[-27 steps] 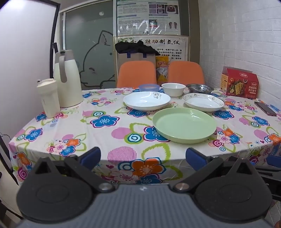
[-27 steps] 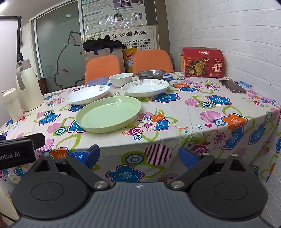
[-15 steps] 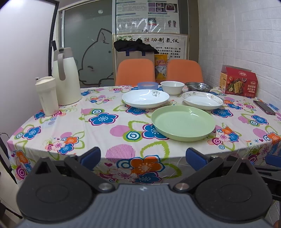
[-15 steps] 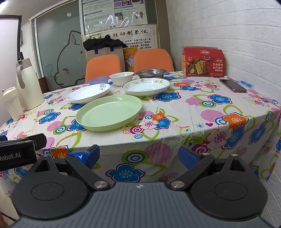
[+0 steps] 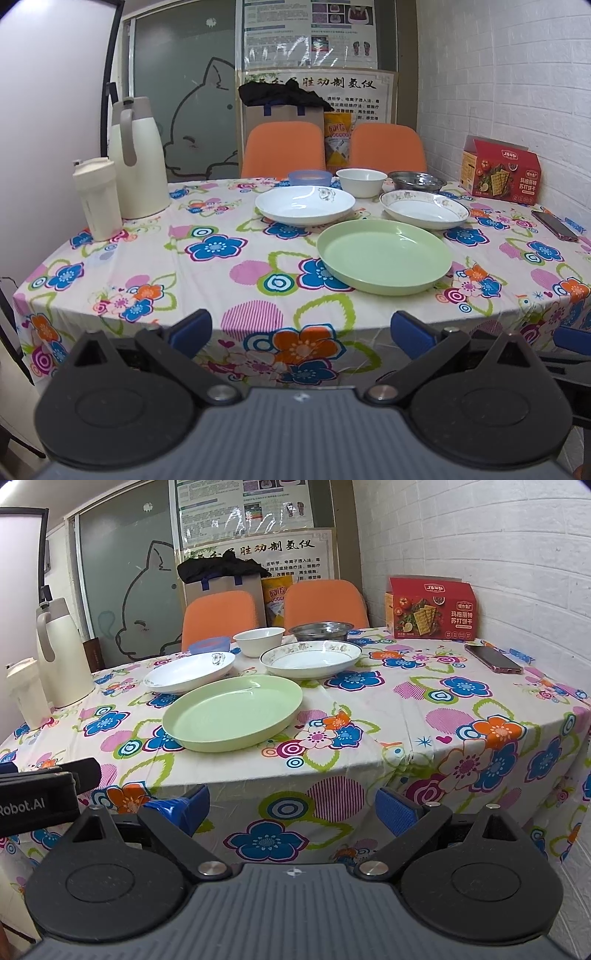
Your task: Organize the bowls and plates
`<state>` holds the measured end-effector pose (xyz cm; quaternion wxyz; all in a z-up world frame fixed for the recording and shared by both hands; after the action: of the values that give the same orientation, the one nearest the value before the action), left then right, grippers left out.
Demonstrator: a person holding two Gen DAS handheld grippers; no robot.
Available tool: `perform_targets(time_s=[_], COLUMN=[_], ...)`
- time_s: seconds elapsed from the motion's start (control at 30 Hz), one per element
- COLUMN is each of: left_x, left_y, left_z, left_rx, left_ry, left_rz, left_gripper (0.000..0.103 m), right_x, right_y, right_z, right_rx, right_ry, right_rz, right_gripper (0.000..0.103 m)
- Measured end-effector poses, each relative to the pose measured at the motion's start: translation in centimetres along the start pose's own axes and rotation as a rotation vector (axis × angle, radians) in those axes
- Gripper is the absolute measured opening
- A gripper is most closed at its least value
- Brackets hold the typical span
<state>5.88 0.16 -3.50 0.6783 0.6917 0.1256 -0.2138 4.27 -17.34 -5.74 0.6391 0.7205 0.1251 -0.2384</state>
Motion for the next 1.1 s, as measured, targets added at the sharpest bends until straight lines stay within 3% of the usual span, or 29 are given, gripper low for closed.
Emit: perform_targets(time_s=[1.1], left_x=[0.14], left_y=[-0.12], left_z=[0.11], left_rx=[0.002], left_ry=[-0.009], left_rz=[-0.009], left_gripper=[0.103], right_x=[0.22], right_y=[-0.27], right_z=[-0.58], right_rx=[-0.017], right_ry=[0.010], right_rz=[-0.014], right_gripper=[0.084])
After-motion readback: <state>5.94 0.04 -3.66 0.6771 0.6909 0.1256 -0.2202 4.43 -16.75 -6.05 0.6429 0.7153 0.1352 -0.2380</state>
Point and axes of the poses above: each gripper's, at about its wrist camera, not at the fingertips, and x roughly the way its jaws point, z to its right, y to its top, the point moved 7 cm from there along x, roughly the way its jaws point, and after that the axes turned 4 degrees about -y, right-handed, at the moved point
